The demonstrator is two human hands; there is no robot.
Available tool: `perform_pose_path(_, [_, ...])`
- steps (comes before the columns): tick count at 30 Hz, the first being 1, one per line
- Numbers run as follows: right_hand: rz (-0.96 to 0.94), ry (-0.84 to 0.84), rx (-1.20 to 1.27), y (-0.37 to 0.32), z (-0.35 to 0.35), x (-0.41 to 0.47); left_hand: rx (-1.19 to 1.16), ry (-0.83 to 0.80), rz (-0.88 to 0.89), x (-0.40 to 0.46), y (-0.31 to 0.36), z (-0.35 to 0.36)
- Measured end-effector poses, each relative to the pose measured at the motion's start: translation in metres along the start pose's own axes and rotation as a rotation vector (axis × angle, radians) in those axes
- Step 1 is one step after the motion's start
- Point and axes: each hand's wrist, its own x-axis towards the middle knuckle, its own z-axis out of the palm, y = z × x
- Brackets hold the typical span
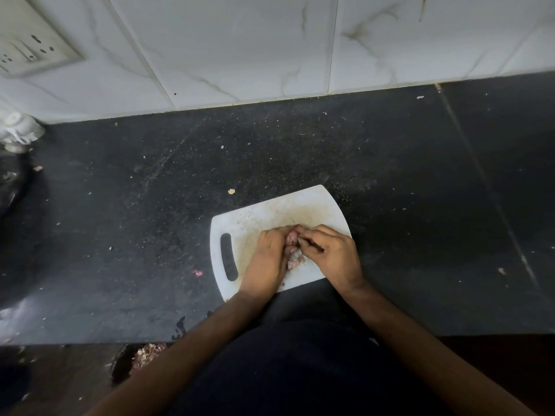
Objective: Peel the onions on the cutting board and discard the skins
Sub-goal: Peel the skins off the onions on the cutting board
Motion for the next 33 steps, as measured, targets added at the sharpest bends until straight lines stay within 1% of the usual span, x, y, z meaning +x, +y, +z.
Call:
perform_pose_path(3, [0.042, -0.023, 0.045, -0.002, -0.001, 0.000, -0.060, 0.021, -0.049, 0.000, -0.002, 0.001])
perform_pose_path(5, [0.083, -0.008, 0.078, -0.003, -0.004, 0.002, -0.108, 0.033, -0.097, 0.000, -0.003, 0.002])
perform_pose_path(7, [0.095, -0.002, 0.091, -0.004, -0.007, 0.004, -0.153, 0.047, -0.106, 0.000, -0.004, 0.002])
perform_pose_path(12, [0.091, -0.191, 0.099, -0.008, -0.009, 0.010, -0.263, 0.061, -0.017, -0.001, -0.004, -0.003])
perform_pose_path(17, [0.141, -0.267, 0.224, -0.006, -0.014, 0.015, -0.200, 0.125, 0.014, 0.000, -0.003, -0.003])
perform_pose_path(20, [0.149, -0.270, 0.217, -0.006, -0.013, 0.013, -0.241, 0.074, -0.025, 0.002, -0.005, -0.005])
perform_pose_path(23, [0.134, -0.242, 0.218, -0.007, -0.012, 0.011, -0.236, 0.012, -0.024, 0.002, -0.008, -0.006])
perform_pose_path(27, [0.150, -0.224, 0.218, -0.008, -0.013, 0.013, -0.203, 0.022, -0.012, 0.002, -0.008, -0.006])
perform_pose_path(30, [0.199, -0.203, 0.212, -0.005, -0.012, 0.015, -0.208, 0.000, 0.005, 0.000, -0.007, -0.005])
perform_pose_path(33, [0.222, -0.225, 0.091, -0.005, -0.009, 0.022, -0.246, -0.028, -0.008, 0.000, -0.006, -0.007])
